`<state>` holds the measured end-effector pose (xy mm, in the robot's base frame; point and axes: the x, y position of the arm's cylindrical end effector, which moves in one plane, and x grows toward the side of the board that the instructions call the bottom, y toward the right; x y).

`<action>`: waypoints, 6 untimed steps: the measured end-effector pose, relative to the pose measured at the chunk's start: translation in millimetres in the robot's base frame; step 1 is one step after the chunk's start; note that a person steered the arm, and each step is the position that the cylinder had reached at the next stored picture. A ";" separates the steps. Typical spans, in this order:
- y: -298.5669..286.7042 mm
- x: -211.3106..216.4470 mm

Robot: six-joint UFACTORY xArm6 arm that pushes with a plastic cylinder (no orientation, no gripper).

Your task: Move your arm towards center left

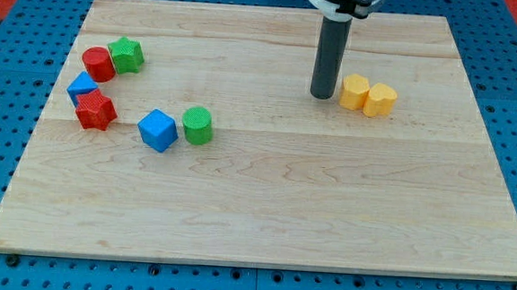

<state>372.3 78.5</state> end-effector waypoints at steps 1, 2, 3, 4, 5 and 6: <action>-28.5 -7.0; -59.7 -37.5; -111.1 -41.8; -153.1 -59.8; -220.0 -79.2; -288.6 -96.5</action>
